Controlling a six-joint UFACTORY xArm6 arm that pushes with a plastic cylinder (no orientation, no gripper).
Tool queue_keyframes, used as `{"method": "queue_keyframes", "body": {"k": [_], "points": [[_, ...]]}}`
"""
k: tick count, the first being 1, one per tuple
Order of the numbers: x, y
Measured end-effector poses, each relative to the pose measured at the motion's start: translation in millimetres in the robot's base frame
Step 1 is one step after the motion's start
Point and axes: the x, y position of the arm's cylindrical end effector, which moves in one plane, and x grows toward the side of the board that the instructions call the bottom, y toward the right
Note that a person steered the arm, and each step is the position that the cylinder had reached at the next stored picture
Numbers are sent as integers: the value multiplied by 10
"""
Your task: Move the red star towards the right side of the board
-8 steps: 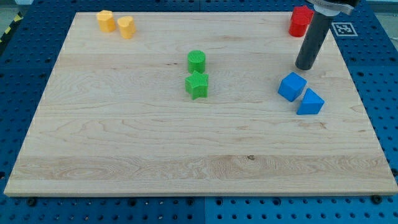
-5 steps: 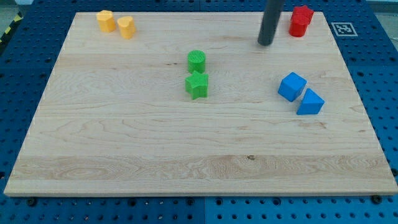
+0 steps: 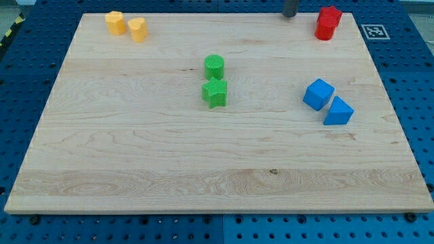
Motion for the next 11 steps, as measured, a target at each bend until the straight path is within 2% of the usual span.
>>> {"method": "queue_keyframes", "body": {"k": [1, 2, 3, 8, 11], "points": [[21, 295], [21, 304], [20, 641], [17, 798], [199, 798]]}}
